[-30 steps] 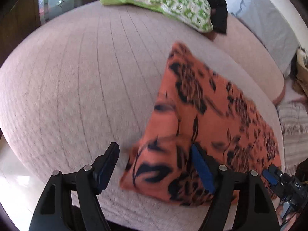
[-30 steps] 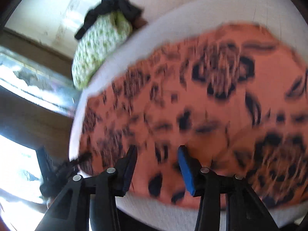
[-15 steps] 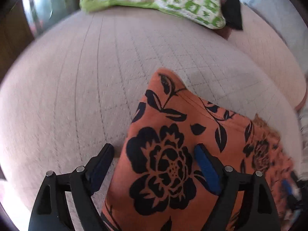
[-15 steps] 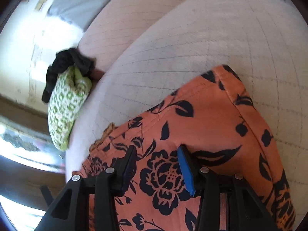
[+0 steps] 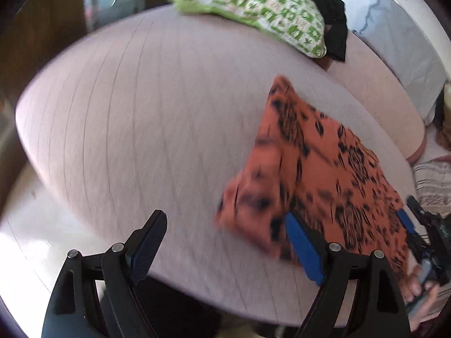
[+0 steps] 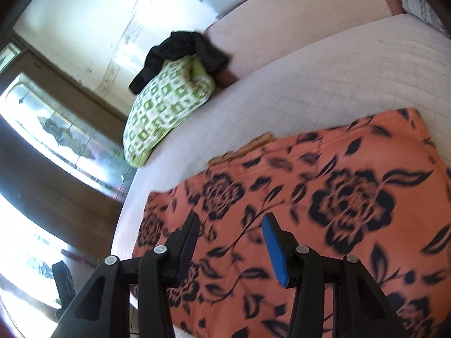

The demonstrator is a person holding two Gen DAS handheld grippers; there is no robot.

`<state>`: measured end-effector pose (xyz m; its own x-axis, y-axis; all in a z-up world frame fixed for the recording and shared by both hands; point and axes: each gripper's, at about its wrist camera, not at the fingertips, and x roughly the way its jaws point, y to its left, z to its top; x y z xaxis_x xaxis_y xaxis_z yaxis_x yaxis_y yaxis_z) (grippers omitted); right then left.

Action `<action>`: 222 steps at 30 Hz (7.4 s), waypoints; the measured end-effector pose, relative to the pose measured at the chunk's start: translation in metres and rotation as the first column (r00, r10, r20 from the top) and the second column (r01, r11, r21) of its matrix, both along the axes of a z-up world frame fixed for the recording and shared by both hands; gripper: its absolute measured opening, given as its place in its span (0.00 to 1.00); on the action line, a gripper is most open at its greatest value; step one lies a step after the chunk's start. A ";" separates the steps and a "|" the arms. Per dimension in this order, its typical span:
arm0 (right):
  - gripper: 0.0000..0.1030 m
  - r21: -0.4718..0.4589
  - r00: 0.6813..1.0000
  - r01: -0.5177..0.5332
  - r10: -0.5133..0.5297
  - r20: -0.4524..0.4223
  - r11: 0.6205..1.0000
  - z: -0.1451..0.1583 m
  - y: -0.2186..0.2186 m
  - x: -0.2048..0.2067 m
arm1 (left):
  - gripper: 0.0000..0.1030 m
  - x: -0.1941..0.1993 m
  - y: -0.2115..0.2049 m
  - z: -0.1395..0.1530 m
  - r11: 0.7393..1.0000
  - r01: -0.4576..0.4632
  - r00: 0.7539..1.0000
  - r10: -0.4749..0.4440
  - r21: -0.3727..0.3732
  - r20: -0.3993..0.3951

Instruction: Fold small clothes

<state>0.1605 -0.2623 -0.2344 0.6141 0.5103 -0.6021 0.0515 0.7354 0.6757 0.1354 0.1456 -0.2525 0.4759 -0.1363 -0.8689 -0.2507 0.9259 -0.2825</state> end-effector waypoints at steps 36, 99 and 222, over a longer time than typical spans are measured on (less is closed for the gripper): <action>0.16 0.136 0.958 -0.183 0.208 -0.198 0.974 -0.065 0.029 0.010 | 0.26 0.028 -0.101 0.041 0.993 0.105 0.951 -0.113 0.045 0.286; 0.63 0.145 0.902 0.378 -0.328 -0.281 0.914 -0.054 -0.154 -0.112 | 0.83 -0.022 -0.308 -0.037 0.732 0.623 0.757 -0.653 0.276 0.023; 0.54 0.118 0.989 0.144 -0.148 0.024 0.983 -0.006 -0.125 -0.155 | 0.94 -0.052 -0.295 -0.016 0.655 0.530 0.752 -0.657 0.539 0.059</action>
<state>0.0056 -0.3873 -0.2405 0.7055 0.4786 -0.5227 0.1290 0.6384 0.7588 0.0834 -0.1492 -0.2687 0.6268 -0.0763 -0.7754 0.4129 0.8765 0.2474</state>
